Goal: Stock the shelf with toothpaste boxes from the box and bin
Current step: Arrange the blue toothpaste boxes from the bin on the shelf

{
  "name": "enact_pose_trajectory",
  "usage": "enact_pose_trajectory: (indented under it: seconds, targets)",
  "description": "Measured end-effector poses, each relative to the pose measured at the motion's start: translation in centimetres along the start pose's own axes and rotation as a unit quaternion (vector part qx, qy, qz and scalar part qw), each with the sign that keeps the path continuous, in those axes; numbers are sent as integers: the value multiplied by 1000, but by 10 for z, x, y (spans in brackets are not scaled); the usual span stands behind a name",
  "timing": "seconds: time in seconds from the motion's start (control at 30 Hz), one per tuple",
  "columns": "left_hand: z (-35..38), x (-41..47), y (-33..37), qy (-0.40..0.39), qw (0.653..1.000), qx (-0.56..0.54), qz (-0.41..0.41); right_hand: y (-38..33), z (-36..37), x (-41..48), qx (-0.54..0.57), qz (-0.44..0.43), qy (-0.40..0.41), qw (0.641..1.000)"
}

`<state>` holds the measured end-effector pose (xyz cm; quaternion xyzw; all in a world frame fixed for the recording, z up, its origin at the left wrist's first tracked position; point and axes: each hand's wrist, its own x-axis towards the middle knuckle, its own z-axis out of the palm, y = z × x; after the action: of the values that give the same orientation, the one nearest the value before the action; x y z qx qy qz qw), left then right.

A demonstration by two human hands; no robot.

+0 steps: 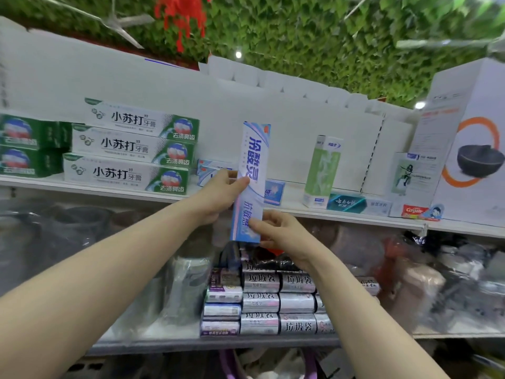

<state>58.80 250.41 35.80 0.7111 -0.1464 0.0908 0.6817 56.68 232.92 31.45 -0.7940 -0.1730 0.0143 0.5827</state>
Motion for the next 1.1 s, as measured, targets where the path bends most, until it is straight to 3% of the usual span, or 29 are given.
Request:
enact_pose_trajectory:
  seconds: [0.2, 0.27, 0.37, 0.47, 0.6, 0.73, 0.83, 0.97, 1.1]
  targets:
    - [-5, 3, -3, 19, 999, -32, 35, -10, -32, 6, -28, 5, 69, 997]
    - [-9, 1, -7, 30, 997, 41, 61, -20, -47, 8, -138, -7, 88, 987]
    - [-18, 3, -15, 79, 973, 209, 55, -36, -63, 12, -316, -46, 101, 942]
    - [-23, 5, -21, 100, 943, 310, 63, -44, -68, 27, -406, -83, 77, 907]
    - [-27, 2, -26, 80, 874, 460, 135, -42, -64, 52, -403, -105, 68, 907]
    - [-30, 4, -32, 48, 826, 541, 150, -35, -53, 69, -429, -107, 120, 889]
    - [-32, 8, -37, 36, 812, 566, 138, -27, -45, 77, -410, -138, 168, 886]
    - [-36, 13, -41, 37, 808, 573, 133, -16, -34, 81, -442, -176, 274, 836]
    - [-41, 21, -45, 45, 805, 574, 145, -9, -25, 82, -476, -140, 340, 798]
